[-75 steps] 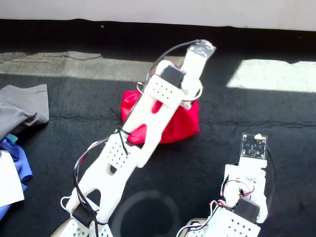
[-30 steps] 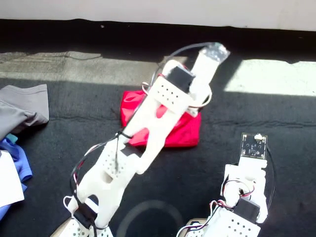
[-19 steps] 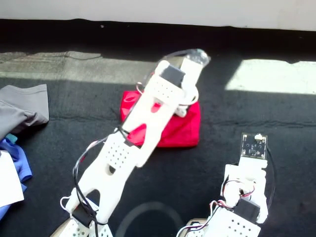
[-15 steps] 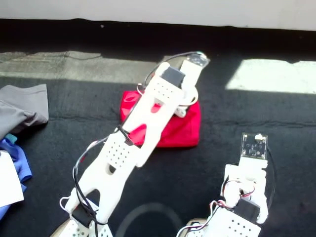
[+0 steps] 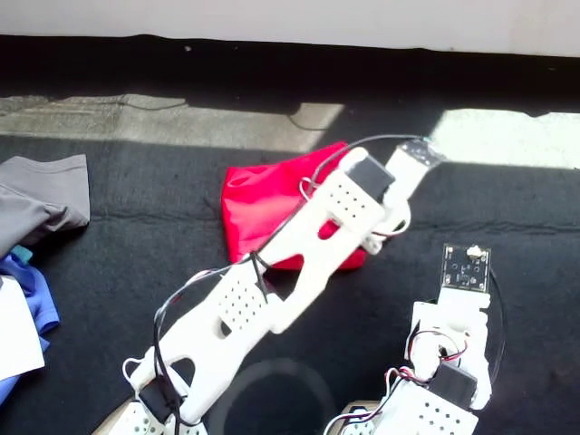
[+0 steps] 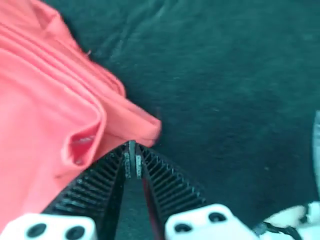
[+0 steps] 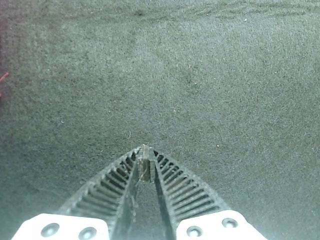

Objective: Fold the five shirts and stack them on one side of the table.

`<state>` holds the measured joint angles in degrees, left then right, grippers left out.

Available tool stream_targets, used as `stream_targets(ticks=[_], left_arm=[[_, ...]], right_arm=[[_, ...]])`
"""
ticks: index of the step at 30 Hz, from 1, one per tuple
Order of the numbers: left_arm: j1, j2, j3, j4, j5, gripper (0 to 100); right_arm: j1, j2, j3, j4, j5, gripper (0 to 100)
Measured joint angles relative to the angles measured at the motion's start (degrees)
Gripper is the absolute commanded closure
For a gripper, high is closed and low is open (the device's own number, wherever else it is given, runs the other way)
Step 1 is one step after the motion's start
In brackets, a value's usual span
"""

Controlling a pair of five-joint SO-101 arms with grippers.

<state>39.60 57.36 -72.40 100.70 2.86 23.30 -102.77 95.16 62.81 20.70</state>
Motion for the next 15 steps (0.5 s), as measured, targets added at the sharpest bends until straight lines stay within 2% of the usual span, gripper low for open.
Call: stream_targets(ticks=[5, 15], left_arm=[[-2.3, -3.9, 0.0, 0.0, 0.0, 99], [-13.7, -2.5, -0.1, -1.7, 0.0, 99]], right_arm=[[0.0, 0.0, 0.0, 0.0, 0.0, 99.2], [0.0, 0.0, 0.0, 0.0, 0.0, 99.2]])
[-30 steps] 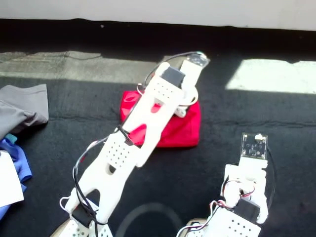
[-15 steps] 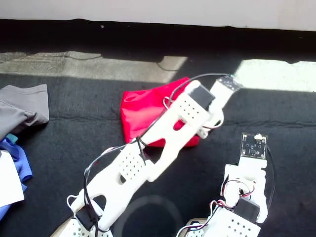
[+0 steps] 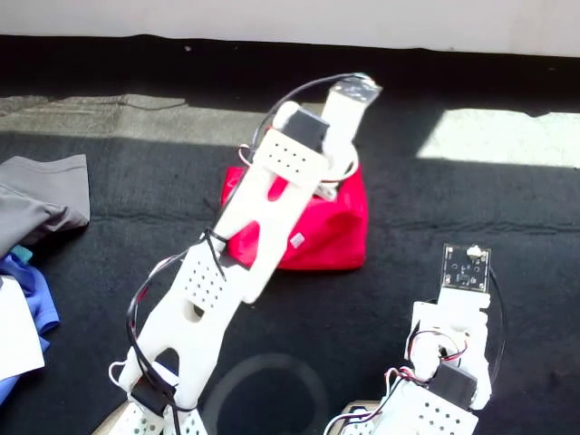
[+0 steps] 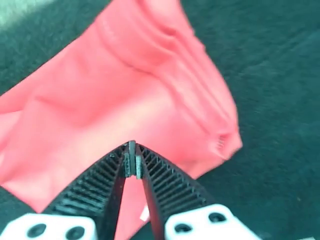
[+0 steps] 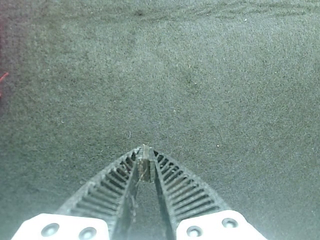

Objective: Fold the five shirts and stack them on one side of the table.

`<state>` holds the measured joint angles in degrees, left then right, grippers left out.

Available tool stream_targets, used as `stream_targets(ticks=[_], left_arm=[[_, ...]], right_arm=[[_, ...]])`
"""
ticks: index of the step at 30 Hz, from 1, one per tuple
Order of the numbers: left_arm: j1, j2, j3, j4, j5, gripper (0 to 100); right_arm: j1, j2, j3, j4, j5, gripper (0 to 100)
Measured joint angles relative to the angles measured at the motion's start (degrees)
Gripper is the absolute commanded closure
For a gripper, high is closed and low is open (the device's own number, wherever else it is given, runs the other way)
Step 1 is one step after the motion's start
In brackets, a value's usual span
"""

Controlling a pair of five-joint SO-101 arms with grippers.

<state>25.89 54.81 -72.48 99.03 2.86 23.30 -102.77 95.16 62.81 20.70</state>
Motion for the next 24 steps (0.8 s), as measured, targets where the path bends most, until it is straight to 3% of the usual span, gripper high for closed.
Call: stream_targets(ticks=[7, 14, 24], left_arm=[[1.8, 4.5, 0.0, 0.0, 0.0, 99], [9.1, 4.5, 0.0, 1.7, 3.8, 99], [10.9, 4.5, 0.0, 1.7, 4.8, 99]], right_arm=[[0.0, 0.0, 0.0, 0.0, 0.0, 99.2], [0.0, 0.0, 0.0, 0.0, 0.0, 99.2], [0.0, 0.0, 0.0, 0.0, 0.0, 99.2]])
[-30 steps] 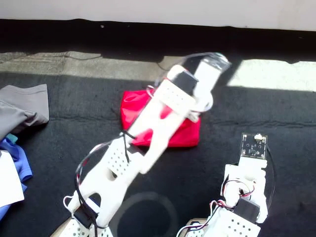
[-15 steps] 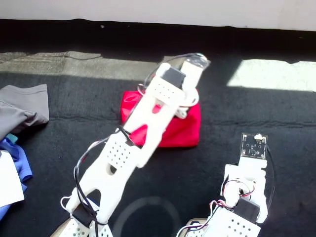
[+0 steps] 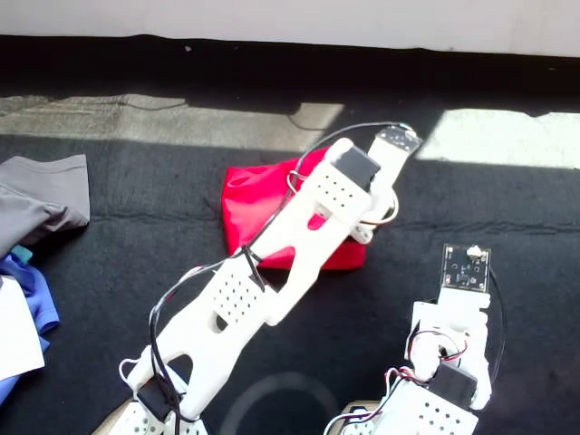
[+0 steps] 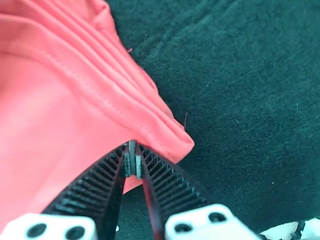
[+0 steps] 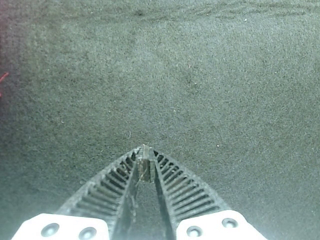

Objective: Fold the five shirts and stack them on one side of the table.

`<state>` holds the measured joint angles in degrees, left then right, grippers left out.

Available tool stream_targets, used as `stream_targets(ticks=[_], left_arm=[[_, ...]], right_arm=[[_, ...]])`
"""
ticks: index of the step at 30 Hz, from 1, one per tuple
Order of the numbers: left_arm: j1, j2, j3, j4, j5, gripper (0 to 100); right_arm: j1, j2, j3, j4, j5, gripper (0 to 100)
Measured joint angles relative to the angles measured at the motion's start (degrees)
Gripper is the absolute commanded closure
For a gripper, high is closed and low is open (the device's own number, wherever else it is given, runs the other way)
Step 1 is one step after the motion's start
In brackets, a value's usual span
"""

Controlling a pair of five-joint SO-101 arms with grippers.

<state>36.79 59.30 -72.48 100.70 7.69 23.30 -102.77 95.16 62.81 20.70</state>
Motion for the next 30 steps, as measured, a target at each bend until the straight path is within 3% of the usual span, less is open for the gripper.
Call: stream_targets(ticks=[13, 21, 27, 30], left_arm=[[2.8, -1.5, 8.0, 0.0, 0.0, 99], [0.4, -16.8, 8.4, -0.1, 0.0, 99], [-10.8, -17.1, 8.4, -13.0, 0.1, 99], [-13.1, -13.3, 8.4, -18.8, 0.1, 99]], right_arm=[[0.0, 0.0, 0.0, 0.0, 0.0, 99.2], [0.0, 0.0, 0.0, 0.0, 0.0, 99.2], [0.0, 0.0, 0.0, 0.0, 0.0, 99.2], [0.0, 0.0, 0.0, 0.0, 0.0, 99.2]])
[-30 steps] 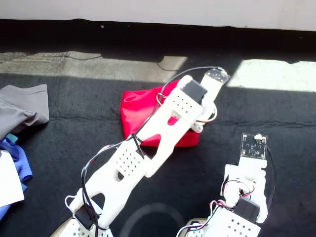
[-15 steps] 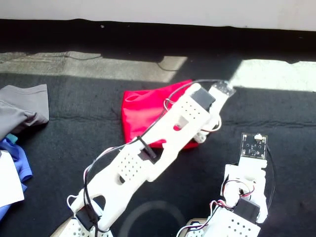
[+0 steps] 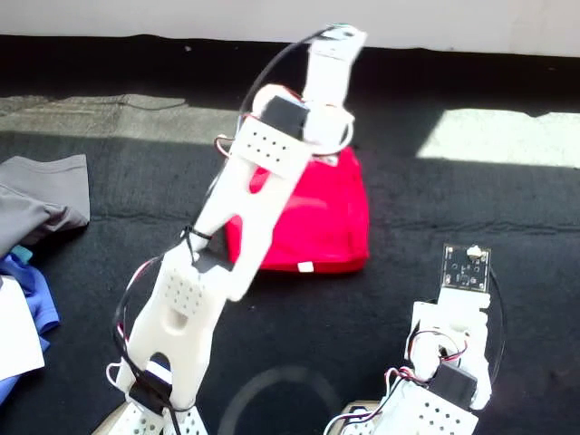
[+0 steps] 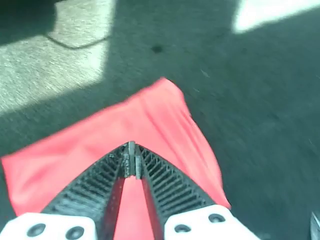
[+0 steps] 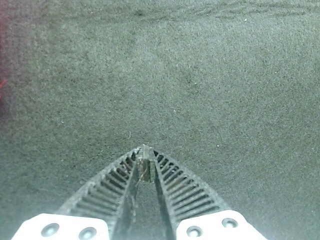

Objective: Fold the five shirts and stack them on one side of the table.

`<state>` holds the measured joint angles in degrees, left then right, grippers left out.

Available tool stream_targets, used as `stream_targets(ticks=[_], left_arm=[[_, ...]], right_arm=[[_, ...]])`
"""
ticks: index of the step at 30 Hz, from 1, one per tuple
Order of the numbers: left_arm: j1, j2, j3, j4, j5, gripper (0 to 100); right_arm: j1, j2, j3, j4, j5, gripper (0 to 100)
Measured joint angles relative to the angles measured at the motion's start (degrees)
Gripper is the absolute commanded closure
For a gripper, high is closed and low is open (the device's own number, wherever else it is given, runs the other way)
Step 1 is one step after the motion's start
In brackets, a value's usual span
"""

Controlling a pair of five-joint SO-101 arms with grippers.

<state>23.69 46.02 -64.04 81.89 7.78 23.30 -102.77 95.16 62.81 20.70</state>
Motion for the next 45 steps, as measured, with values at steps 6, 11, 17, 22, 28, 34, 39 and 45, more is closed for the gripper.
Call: stream_targets(ticks=[6, 11, 17, 22, 28, 34, 39, 45], left_arm=[[0.8, 8.8, 0.0, -6.2, -0.1, 99], [0.9, 13.9, 0.1, -15.6, 0.0, 99], [1.0, 17.6, 0.1, -19.7, 0.0, 99], [1.0, 17.0, -1.1, -15.6, -0.1, 94], [1.1, 12.0, -8.4, -6.3, -0.1, 88], [-1.2, 8.1, -18.2, 8.1, -0.2, 88], [-4.0, 5.6, -21.9, 18.2, -5.3, 88], [-10.9, -2.5, -13.7, 19.5, -6.5, 88]], right_arm=[[0.0, 0.0, 0.0, 0.0, 0.0, 99.2], [0.0, 0.0, 0.0, 0.0, 0.0, 99.2], [0.0, 0.0, 0.0, 0.0, 0.0, 99.2], [0.0, 0.0, 0.0, 0.0, 0.0, 99.2], [0.0, -0.2, 0.0, 0.0, 0.0, 99.2], [0.0, -0.2, 0.0, 0.7, 0.0, 90.7], [-0.1, -0.1, -2.5, 1.1, 0.0, 89.0], [-3.5, 10.3, -15.0, 0.9, -1.7, 89.0]])
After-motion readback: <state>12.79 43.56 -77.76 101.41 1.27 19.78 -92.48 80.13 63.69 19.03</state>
